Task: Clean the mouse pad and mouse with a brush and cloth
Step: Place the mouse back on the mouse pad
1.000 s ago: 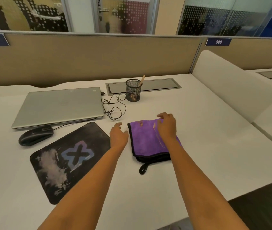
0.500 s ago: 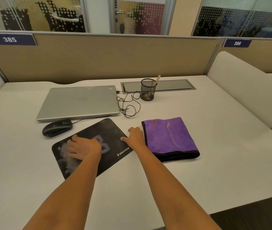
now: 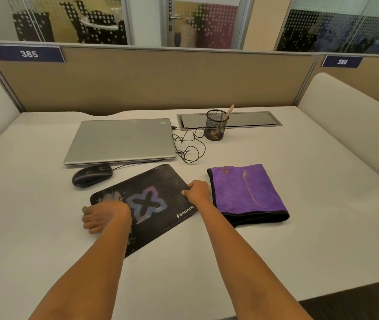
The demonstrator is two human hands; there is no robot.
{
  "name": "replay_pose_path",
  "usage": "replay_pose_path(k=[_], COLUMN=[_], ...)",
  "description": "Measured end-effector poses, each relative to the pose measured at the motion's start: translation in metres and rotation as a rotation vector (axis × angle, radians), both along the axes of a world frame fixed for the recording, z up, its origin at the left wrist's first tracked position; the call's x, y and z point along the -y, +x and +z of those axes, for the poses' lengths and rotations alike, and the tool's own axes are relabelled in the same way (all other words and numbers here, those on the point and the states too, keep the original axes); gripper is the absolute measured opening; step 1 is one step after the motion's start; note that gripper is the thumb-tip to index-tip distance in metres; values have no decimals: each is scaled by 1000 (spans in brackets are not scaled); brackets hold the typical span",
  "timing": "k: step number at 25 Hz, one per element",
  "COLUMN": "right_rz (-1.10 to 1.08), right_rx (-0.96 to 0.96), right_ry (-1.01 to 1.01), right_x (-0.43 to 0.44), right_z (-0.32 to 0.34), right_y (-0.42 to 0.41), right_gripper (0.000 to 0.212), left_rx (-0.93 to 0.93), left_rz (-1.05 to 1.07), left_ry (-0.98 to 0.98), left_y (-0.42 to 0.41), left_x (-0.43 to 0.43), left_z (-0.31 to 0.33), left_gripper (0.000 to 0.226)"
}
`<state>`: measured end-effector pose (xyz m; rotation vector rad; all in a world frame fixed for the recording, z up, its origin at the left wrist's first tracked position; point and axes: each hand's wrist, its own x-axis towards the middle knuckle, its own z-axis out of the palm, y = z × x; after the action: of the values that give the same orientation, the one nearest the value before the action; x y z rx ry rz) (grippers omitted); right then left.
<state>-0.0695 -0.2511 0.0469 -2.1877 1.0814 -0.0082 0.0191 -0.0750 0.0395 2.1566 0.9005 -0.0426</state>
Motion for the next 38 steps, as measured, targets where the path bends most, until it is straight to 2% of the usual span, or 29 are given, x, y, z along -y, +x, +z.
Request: replay_pose_path(k=[2,5,8,15,18,20,22,26,27,31,34,38], right_rz=[-37,-126,-182,-184,-109,-55,-82,-205,-208,-202,-272,-396], right_rx=[55,108,74,-129,-39,189,326,314,330,341,333,329], right_ry=[2,7,-43,-262,-370,-195,120,832,941,1024,1093,1170], right_x=[5,12,12,5,-4,-22,-45,-94,-105,-132,-142,-148], right_z=[2,3,3,5,16,27,35,49,49,43,36,29], right_y=[-5,-13,-13,-9,4,24,58,112,119,138,147,155], right_gripper=[32,30,29,31,38,36,33,39,39,43,44,35], left_rx=[42,231,356,266,286,344,404,372,340,203,146,44], left_rz=[-55,-135,-214,-396,-446,-466,-464,-487,-505,-545,-557,-623], left_ry=[-49,-246,-324,-250,-200,-137,-76,63,80,125,51,23], left_y=[1,2,9,26,34,46,63,98,106,131,140,143], left_x=[-2,5,15,12,5,-1,-6,-19,-23,-39,-47,-52], left_z=[1,10,19,15,12,17,26,36,37,34,32,36], left_gripper=[51,39,35,41,42,37,32,30,30,37,42,48])
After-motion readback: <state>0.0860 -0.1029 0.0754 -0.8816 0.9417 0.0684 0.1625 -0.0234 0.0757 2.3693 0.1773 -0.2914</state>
